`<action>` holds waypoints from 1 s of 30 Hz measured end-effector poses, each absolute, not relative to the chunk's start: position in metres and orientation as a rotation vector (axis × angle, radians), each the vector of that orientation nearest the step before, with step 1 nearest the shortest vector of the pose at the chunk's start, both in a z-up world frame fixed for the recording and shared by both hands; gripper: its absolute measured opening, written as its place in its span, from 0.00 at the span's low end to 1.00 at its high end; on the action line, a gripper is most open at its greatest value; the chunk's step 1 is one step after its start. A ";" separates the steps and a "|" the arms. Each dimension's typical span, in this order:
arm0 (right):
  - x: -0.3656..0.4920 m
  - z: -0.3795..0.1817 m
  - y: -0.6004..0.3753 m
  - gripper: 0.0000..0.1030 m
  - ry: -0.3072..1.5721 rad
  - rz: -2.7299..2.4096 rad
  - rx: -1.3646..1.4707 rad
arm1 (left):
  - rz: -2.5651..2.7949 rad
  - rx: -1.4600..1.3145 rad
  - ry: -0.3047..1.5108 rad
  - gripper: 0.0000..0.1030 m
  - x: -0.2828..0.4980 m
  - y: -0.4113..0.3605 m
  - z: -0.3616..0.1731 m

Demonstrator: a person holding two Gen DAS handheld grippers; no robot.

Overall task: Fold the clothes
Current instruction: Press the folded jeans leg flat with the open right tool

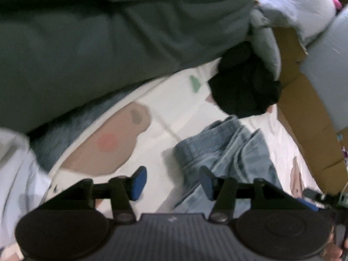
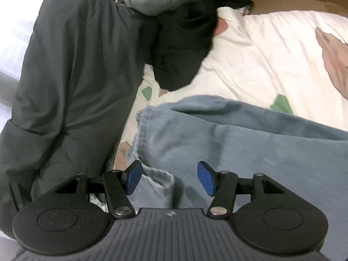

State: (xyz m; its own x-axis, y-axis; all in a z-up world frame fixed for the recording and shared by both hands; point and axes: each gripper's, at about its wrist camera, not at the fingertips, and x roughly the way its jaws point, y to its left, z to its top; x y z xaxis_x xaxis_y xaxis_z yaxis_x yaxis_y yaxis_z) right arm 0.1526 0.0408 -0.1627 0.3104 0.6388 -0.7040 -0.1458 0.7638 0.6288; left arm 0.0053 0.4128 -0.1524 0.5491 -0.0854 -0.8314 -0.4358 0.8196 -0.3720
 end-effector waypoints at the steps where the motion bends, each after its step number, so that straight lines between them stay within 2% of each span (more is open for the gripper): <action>1: 0.149 -0.165 0.034 0.62 1.146 0.549 0.509 | 0.214 -0.580 0.984 0.62 0.012 0.409 -0.152; 9: 0.121 -0.202 -0.015 0.62 1.166 0.514 0.621 | 0.107 -0.489 0.988 0.62 0.066 0.347 -0.149; 14: 0.102 -0.225 -0.041 0.62 1.181 0.467 0.682 | 0.106 -0.526 1.037 0.62 0.088 0.320 -0.153; 23: 0.078 -0.243 -0.104 0.62 1.132 0.295 0.813 | 0.240 -0.483 1.185 0.74 0.112 0.288 -0.183; 28: 0.060 -0.248 -0.133 0.62 1.094 0.235 0.911 | 0.334 -0.475 1.267 0.68 0.117 0.291 -0.195; 30: 0.052 -0.252 -0.143 0.62 1.073 0.214 0.964 | 0.326 -0.459 1.271 0.57 0.113 0.294 -0.194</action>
State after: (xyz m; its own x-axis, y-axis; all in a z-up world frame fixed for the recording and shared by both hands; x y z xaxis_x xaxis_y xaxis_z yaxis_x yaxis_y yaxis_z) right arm 0.0519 -0.1426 -0.2521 0.5007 0.5772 -0.6451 0.2861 0.5931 0.7526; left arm 0.1129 0.2940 -0.1935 0.2691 -0.0173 -0.9630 -0.4785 0.8653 -0.1492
